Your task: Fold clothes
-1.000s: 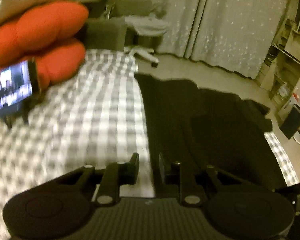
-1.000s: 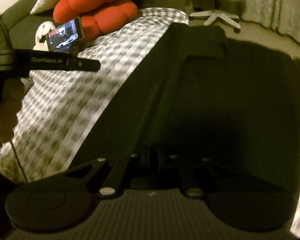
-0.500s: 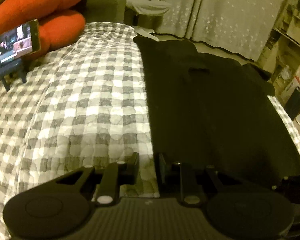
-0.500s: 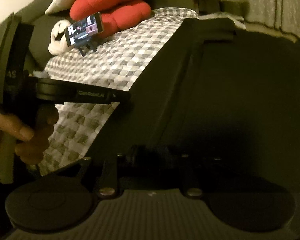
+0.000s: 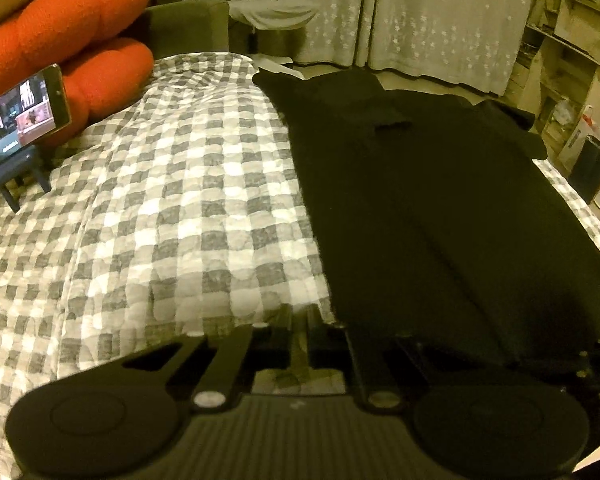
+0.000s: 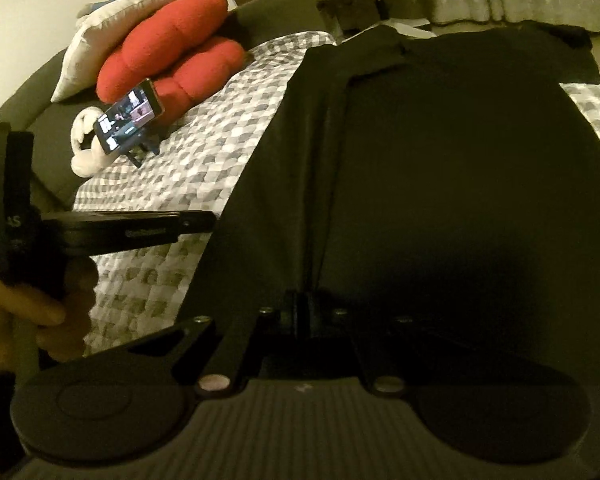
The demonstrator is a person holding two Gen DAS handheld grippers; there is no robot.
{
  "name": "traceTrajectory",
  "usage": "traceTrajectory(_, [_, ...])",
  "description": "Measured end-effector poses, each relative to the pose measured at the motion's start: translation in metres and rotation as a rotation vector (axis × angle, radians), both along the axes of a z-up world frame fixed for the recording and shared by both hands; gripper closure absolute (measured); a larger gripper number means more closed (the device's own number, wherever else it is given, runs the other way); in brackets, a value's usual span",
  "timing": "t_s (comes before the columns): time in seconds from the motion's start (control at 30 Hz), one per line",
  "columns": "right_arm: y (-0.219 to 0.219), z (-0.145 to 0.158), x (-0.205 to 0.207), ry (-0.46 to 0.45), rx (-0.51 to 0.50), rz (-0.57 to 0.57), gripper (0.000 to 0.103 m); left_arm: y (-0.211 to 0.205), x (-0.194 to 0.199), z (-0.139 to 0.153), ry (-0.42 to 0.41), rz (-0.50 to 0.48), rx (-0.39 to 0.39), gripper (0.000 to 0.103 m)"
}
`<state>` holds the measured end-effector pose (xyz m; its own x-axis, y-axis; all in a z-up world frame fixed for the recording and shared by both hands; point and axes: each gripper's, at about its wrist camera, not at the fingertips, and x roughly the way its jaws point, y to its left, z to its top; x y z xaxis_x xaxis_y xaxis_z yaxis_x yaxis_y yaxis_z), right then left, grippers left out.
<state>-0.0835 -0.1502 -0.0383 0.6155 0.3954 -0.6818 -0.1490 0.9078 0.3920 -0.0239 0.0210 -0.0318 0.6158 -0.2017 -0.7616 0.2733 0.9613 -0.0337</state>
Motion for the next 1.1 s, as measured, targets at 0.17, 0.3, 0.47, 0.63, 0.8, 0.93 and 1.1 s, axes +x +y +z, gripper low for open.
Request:
traceTrajectory(0.17, [0.008,-0.001,-0.015,-0.026,-0.032,0.018,0.081,0.000,-0.002,0.001,0.003,-0.012,0.001,0.095])
traceTrajectory(0.3, [0.013,-0.003,-0.033,-0.059,-0.070,-0.021,0.082,0.002,-0.002,0.002,0.011,-0.017,-0.016,0.095])
traceTrajectory(0.47, [0.021,-0.009,-0.053,-0.093,-0.088,-0.029,0.085,-0.002,-0.003,0.002,0.009,-0.029,-0.012,0.094])
traceTrajectory(0.63, [0.010,-0.016,-0.082,-0.113,0.004,-0.112,0.084,0.000,-0.002,0.003,0.016,-0.028,-0.012,0.093])
traceTrajectory(0.8, [0.028,-0.028,-0.123,-0.175,-0.070,-0.119,0.057,-0.002,-0.003,0.004,0.018,-0.034,-0.014,0.093])
traceTrajectory(0.93, [0.045,-0.050,-0.141,-0.147,-0.101,-0.132,0.057,-0.002,-0.006,0.007,0.011,-0.039,-0.015,0.093])
traceTrajectory(1.1, [0.047,-0.068,-0.140,-0.137,-0.047,-0.186,0.057,-0.004,-0.011,0.012,-0.001,-0.046,-0.018,0.092])
